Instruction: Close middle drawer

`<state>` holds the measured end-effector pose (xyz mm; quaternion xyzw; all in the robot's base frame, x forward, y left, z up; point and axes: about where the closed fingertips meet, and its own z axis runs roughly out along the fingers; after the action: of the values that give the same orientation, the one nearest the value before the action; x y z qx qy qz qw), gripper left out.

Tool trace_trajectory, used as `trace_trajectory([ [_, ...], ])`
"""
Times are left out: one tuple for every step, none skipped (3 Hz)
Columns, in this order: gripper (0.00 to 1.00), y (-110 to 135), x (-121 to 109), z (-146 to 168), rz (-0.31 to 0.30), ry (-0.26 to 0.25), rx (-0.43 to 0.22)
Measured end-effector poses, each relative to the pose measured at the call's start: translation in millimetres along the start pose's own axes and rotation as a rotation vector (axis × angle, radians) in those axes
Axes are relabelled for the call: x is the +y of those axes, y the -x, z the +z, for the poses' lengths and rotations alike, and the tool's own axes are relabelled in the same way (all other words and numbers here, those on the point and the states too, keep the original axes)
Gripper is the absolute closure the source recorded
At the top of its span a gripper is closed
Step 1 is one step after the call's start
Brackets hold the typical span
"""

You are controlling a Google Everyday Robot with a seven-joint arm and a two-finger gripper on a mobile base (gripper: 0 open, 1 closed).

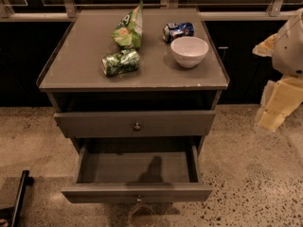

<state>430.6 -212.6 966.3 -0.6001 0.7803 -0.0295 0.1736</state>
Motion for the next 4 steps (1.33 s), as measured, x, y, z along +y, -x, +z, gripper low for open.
trace_trajectory([
  [0.00,-3.3,31.3,38.8,0.010,0.030,-0.102],
  [0.00,8.7,78.1,79.3,0.054,0.050,-0.247],
  [0.00,30.5,120.3,155.8,0.100,0.138,-0.385],
  [0.17,33.2,166.3,261.1,0.179,0.268,-0.461],
])
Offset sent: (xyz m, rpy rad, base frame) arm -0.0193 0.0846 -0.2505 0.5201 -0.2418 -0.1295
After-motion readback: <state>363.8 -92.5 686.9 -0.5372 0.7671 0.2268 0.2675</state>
